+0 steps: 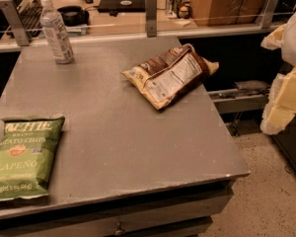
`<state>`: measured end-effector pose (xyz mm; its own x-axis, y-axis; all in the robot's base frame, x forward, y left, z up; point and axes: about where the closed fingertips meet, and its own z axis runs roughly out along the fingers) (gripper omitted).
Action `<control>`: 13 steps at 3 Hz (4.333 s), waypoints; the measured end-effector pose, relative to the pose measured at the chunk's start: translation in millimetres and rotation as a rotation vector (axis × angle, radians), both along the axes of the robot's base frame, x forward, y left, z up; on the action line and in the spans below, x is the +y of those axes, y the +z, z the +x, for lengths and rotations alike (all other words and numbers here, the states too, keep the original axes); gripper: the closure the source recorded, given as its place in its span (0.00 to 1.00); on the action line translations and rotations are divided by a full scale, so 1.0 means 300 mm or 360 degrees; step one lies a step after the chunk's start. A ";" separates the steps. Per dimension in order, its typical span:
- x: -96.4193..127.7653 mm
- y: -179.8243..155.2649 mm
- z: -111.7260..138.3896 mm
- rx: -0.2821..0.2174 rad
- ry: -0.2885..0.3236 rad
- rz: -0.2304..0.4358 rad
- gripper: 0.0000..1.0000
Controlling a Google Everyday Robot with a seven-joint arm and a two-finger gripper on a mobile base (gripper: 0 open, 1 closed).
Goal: Move blue plastic bottle near green jalapeno chip bag
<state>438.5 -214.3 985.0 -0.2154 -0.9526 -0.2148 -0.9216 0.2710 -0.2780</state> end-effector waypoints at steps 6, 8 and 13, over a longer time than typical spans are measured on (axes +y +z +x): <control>0.489 -0.032 0.443 -0.0180 0.0191 0.0513 0.00; 0.975 0.074 0.772 -0.0409 0.0346 0.1141 0.00; 1.665 -0.085 1.119 -0.0334 0.0124 0.1378 0.00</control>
Offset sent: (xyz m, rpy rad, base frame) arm 0.0676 0.0679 -0.0190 0.1396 -0.0265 0.0810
